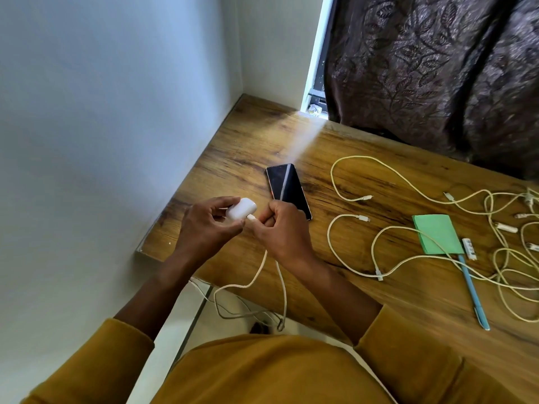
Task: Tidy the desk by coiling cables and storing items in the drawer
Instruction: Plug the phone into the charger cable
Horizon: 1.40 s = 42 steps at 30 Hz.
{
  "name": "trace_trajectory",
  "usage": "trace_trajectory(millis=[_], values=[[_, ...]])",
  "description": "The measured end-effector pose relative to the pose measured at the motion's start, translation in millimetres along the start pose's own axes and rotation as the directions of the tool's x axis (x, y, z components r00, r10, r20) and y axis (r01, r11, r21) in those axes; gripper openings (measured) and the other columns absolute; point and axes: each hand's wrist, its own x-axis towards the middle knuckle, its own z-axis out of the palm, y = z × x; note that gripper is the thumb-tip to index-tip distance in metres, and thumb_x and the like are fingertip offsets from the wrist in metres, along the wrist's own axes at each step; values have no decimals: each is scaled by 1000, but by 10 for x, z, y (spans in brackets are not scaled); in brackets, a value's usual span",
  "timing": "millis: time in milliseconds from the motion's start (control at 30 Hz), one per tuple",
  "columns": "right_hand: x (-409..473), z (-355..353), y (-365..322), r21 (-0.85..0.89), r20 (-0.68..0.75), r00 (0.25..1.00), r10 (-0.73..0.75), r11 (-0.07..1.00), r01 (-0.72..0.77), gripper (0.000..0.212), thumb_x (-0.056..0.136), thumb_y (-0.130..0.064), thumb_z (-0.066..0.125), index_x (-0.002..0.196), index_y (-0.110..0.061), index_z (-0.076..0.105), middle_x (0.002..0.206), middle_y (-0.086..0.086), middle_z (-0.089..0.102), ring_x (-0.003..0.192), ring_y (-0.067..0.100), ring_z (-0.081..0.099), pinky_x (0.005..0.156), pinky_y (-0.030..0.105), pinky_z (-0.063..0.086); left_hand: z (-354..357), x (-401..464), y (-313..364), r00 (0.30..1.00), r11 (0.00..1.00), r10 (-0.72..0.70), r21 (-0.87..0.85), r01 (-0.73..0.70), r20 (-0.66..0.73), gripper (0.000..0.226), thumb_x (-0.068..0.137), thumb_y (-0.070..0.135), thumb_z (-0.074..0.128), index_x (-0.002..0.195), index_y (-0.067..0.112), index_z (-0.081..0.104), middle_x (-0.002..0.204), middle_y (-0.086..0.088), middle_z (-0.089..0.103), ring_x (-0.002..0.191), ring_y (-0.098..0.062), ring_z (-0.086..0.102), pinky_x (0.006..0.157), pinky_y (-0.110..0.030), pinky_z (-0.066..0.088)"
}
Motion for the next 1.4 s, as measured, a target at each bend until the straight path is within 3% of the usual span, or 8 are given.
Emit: trace_trajectory(millis=[167,333,633,833,1133,1400], values=[[36,24,50,-68,22,1000,7,998,-5,17,90,-32,80,100,-20,74,69,-16,64,63,0,64,60,23,58,74,118,-150,1000,991,25,132,-24,-4,59,81,28,89,136,21,68,129,0,74,103,-9,72,83,-22,59],[0,-51,48,-105,-9,999,-36,994,35,22,94,-21,72,115,-14,74,89,-9,70,72,-2,62,67,10,53,149,252,-290,999,981,27,195,-20,-31,56,82,21,87,135,17,70,129,-4,74,107,-15,74,92,-42,63],[-49,-166,-22,-63,-54,992,-111,992,107,18,94,-17,72,111,-16,74,95,-6,71,81,0,64,71,8,50,293,403,-421,997,943,67,328,-51,-36,54,84,28,85,135,22,69,125,-6,75,108,-24,68,92,-46,58],[-105,-220,-4,-58,-77,991,-113,992,109,15,94,-18,71,109,-17,74,95,-6,72,82,1,64,73,8,50,335,436,-418,997,945,78,320,-68,-18,56,86,19,82,139,24,66,128,-3,73,110,-26,63,90,-41,53],[-152,-212,-9,-73,-91,989,-116,991,109,16,95,-18,70,110,-17,75,98,-5,73,84,3,65,73,9,51,298,401,-434,996,960,83,266,-85,19,69,83,17,84,146,22,57,147,-4,61,131,-25,58,108,-50,51],[-221,-161,-15,-70,-124,986,-115,992,106,15,93,-16,71,107,-16,76,95,-5,73,83,5,66,73,10,51,206,151,-381,998,975,67,210,-69,15,65,88,20,80,148,25,54,152,0,57,137,-21,54,112,-50,47]])
